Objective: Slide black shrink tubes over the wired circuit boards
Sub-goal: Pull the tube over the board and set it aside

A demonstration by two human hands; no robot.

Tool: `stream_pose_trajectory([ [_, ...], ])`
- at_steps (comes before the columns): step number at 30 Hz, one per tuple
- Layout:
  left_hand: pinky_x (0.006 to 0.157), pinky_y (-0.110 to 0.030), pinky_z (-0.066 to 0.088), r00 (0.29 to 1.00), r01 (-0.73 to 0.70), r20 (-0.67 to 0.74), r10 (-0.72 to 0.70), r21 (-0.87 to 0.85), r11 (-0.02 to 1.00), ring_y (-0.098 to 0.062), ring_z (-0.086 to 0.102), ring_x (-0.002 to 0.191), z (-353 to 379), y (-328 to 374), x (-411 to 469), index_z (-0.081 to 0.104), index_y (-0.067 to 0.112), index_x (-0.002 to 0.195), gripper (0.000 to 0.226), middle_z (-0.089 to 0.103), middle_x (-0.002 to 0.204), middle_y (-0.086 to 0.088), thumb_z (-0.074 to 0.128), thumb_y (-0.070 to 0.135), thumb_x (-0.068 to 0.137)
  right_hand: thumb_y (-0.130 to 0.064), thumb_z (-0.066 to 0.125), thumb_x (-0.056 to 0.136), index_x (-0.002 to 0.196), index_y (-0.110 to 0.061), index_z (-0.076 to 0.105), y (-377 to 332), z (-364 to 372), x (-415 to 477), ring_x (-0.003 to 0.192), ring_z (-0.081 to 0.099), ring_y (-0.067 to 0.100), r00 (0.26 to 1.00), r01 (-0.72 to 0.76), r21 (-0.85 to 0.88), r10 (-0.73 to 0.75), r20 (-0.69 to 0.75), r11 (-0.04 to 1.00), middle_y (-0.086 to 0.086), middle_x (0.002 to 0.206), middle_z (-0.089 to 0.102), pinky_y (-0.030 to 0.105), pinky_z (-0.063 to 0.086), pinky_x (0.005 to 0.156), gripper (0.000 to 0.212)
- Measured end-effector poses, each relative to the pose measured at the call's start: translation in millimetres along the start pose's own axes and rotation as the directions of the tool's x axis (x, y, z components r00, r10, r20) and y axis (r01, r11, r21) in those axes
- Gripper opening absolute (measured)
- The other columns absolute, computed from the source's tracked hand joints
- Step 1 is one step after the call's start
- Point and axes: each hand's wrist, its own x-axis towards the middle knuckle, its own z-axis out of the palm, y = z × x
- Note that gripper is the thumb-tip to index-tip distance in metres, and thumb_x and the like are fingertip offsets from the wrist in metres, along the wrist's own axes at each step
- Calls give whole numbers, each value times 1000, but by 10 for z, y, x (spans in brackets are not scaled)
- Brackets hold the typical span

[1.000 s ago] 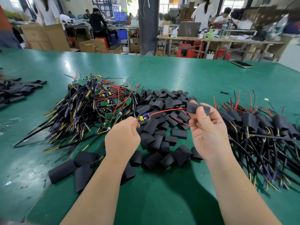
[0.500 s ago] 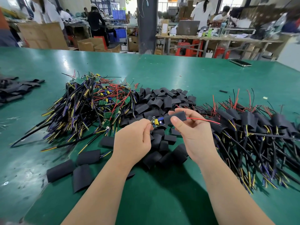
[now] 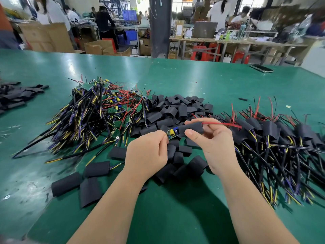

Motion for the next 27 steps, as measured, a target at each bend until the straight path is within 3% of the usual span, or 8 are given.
stream_pose_trajectory([
  [3, 44, -31, 33, 999, -32, -6, 32, 0, 999, -18, 43, 51, -7, -6, -9, 56, 14, 70, 23, 47, 57, 5, 46, 20, 90, -9, 80, 74, 90, -17, 69, 33, 31, -17, 77, 70, 11, 999, -26, -35, 25, -23, 999, -3, 92, 75, 20, 54, 71, 21],
  [7, 46, -31, 39, 995, -99, -5, 99, -38, 994, -19, 50, 55, 7, 25, -23, 60, 14, 75, 27, 55, 63, 4, 39, 24, 90, -20, 83, 69, 83, -17, 71, 46, 69, -25, 71, 69, 14, 990, -117, -30, 115, -83, 993, 1, 78, 74, 31, 57, 72, 19],
  [12, 47, -35, 39, 995, -88, -50, 84, -78, 993, -18, 44, 55, 26, 52, -18, 58, 11, 72, 19, 50, 61, 5, 50, 14, 89, -22, 76, 64, 86, -11, 67, 37, 130, -43, 70, 68, 13, 986, -169, 207, 168, 21, 964, 4, 80, 74, 22, 53, 62, 27],
  [16, 66, -27, 52, 994, -9, -105, -25, -314, 949, -8, 66, 73, 26, 74, -12, 70, 11, 103, 21, 73, 81, 5, 52, 17, 93, -18, 72, 69, 85, -6, 64, 40, 183, -41, 66, 69, 15, 960, -256, 372, 279, -8, 892, 4, 76, 73, 21, 53, 57, 21],
  [18, 70, -31, 55, 990, 12, -123, -65, -389, 921, -8, 70, 79, 37, 71, -10, 67, 10, 108, 22, 74, 87, 4, 53, 19, 93, -20, 72, 70, 78, -10, 67, 44, 193, -39, 67, 70, 15, 938, -310, 428, 346, -8, 849, 5, 79, 74, 20, 53, 56, 14],
  [22, 65, -18, 50, 988, -50, -155, -8, -361, 931, -3, 63, 71, 61, 42, -1, 73, 11, 102, 17, 74, 87, 3, 61, 15, 90, -25, 73, 66, 81, -10, 67, 59, 198, -36, 69, 71, 13, 911, -367, 481, 413, 12, 796, 6, 83, 75, 19, 54, 58, 22],
  [24, 73, -25, 54, 987, -80, -155, 28, -339, 937, -10, 68, 81, 73, 22, 5, 75, 9, 103, 19, 74, 92, 0, 65, 10, 87, -25, 75, 63, 84, -7, 65, 69, 199, -36, 66, 70, 13, 912, -357, 476, 410, -8, 804, 6, 81, 74, 19, 53, 56, 29],
  [27, 66, -36, 56, 988, -132, -118, 103, -261, 956, -23, 69, 79, 78, 8, 16, 74, 6, 104, 22, 74, 88, -5, 64, 6, 84, -23, 75, 63, 79, -10, 65, 82, 200, -40, 61, 68, 13, 921, -330, 466, 388, -32, 821, 4, 76, 73, 19, 53, 55, 23],
])
